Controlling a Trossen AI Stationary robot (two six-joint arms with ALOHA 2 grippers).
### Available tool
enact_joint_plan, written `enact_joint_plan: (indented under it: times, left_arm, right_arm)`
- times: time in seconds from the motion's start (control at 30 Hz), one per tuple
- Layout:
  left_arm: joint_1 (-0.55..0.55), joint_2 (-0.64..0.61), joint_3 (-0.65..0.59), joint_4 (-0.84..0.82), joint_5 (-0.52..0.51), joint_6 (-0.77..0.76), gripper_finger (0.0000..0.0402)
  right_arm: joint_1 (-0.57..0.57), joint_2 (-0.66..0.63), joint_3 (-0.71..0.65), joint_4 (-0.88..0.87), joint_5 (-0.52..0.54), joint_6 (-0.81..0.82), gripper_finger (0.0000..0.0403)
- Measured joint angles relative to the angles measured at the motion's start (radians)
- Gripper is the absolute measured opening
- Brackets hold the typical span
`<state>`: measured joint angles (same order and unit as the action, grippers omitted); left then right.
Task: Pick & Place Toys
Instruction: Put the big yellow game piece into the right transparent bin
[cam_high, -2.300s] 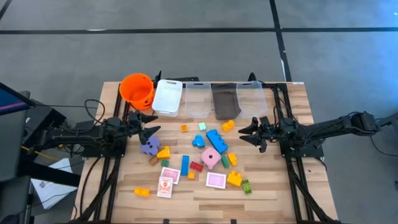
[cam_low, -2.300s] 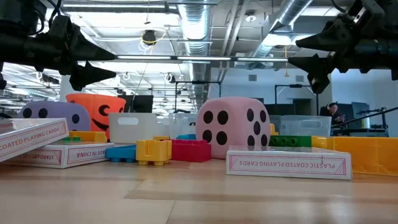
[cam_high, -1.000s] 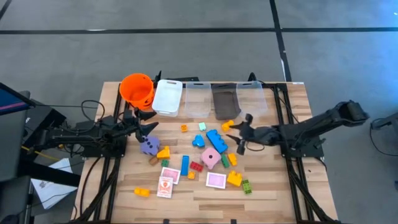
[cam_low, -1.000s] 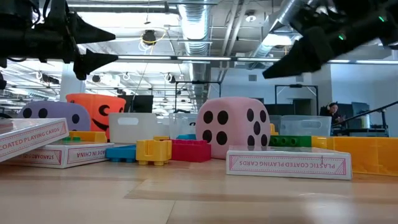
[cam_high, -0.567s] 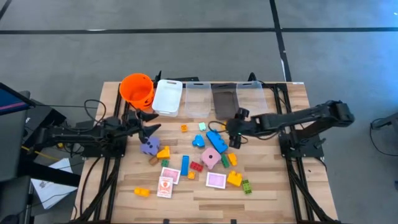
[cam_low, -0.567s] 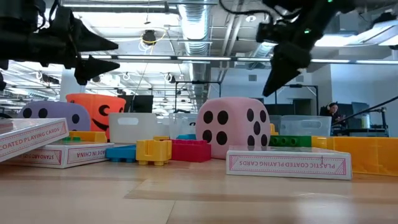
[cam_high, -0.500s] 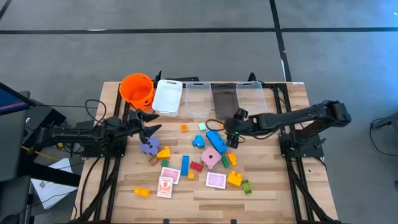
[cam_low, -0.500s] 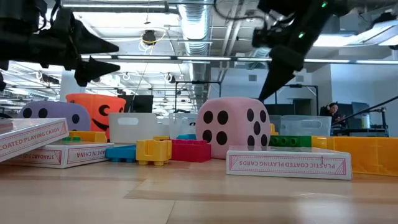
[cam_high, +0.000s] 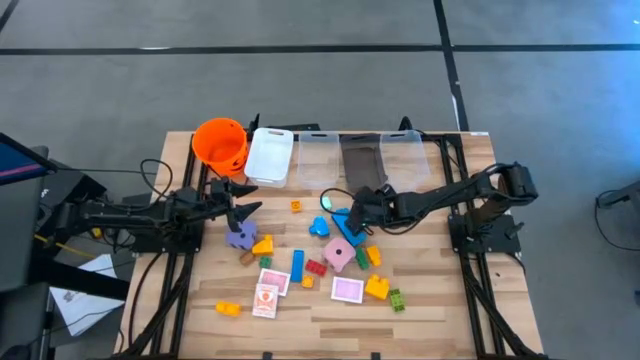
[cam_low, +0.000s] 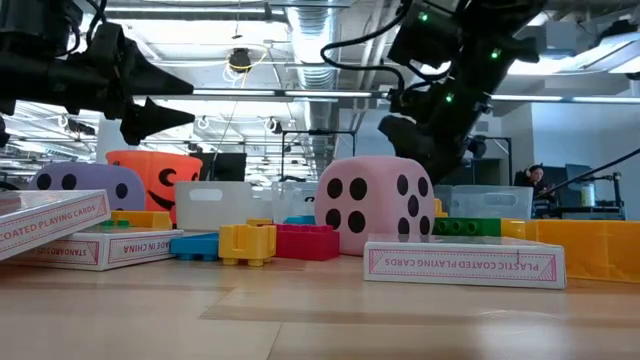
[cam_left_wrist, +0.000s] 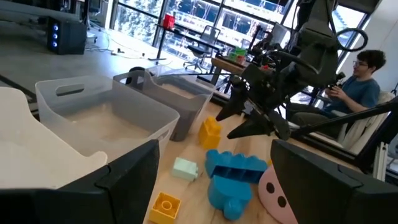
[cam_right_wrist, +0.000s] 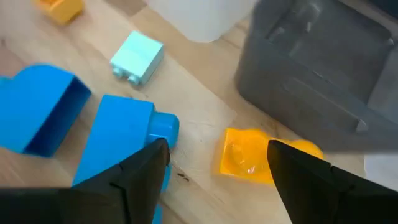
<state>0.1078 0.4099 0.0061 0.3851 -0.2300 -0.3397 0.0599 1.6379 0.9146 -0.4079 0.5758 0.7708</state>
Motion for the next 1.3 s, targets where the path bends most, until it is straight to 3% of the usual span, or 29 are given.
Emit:
enact_joint_plan:
  times: [0.3, 0.73, 1.03, 1.3]
  left_arm:
    - [0.0, 0.0, 0.0, 0.025, -0.001, 0.076, 0.0301]
    - [0.0, 0.0, 0.0, 0.213, -0.002, 0.39, 0.0301]
    - [0.0, 0.005, 0.0, 0.209, -0.001, 0.446, 0.0301]
    - [0.0, 0.015, 0.0, 0.206, -0.001, 0.448, 0.0301]
  right_arm:
    - [0.103, -0.005, 0.0, -0.015, 0.102, 0.128, 0.0281]
    - [0.196, -0.005, 0.0, -0.335, 0.176, 0.441, 0.0394]
    - [0.305, 0.0, -0.004, -0.333, 0.454, 0.488, 0.0388]
    - [0.402, 0.0, -0.004, -0.247, 0.457, 0.44, 0.0387]
